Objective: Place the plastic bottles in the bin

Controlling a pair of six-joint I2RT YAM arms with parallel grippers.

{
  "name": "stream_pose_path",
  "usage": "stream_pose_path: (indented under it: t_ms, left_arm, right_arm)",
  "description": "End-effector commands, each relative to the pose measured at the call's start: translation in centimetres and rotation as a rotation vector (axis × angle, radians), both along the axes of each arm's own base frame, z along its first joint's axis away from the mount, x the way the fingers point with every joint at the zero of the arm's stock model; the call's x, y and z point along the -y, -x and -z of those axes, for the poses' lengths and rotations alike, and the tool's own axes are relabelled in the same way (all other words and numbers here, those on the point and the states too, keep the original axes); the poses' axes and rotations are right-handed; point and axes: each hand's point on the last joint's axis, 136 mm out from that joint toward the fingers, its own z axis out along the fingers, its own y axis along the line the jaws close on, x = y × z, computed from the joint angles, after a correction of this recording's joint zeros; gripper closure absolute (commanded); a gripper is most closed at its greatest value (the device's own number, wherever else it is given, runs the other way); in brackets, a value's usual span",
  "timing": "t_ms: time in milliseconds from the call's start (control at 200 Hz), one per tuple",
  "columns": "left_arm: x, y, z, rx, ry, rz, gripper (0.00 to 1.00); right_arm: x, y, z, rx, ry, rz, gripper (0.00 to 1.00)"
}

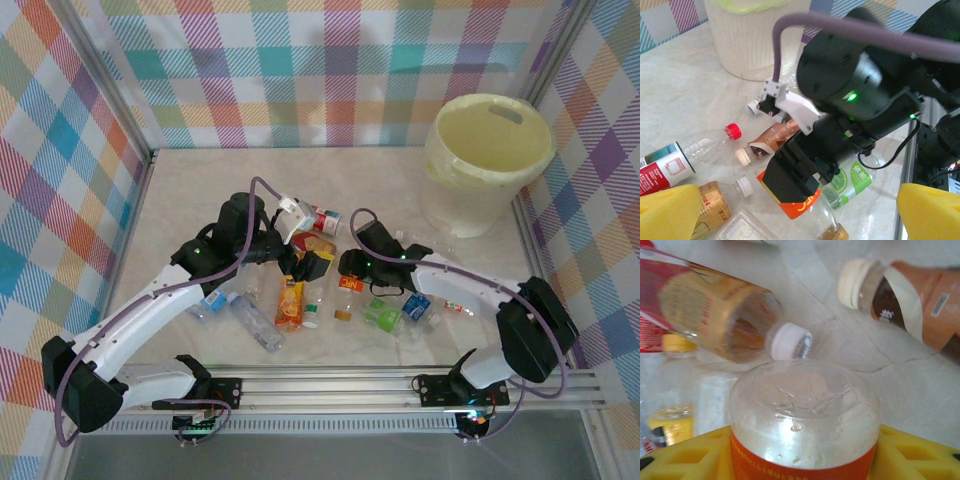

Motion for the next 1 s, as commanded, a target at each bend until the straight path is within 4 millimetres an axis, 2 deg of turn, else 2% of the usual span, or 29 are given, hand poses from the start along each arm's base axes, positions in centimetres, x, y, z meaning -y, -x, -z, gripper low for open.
stream_pose_path:
  t_ms: [0, 185, 450, 610, 995]
  left_arm:
    - [0.4, 0.9, -1.7, 0.038, 0.06, 0.025, 0.0]
    - [0.3, 1.4, -2.6, 0.051, 0.105, 0.032, 0.0]
    - [-0.7, 2.6, -5.0, 0.155, 0.2, 0.033, 0.0]
    - [-1.3, 3.2, -5.6, 0.204, 0.249, 0.024, 0.0]
    - [-2.2, 2.9, -6.2, 0.238, 0.304, -0.038, 0.0]
  right_arm:
    - [0.4, -0.1, -2.5, 0.1, 0.017, -0.057, 0.42]
    - [1.4, -0.5, -7.4, 0.247, 0.046, -0.11, 0.43]
    - [2.6, -1.4, -16.3, 0.48, 0.079, -0.156, 0.43]
    - [3.6, -2.4, -21.7, 0.621, 0.139, -0.165, 0.42]
    - [7.9, -5.8, -33.3, 0.924, 0.315, -0.059, 0.42]
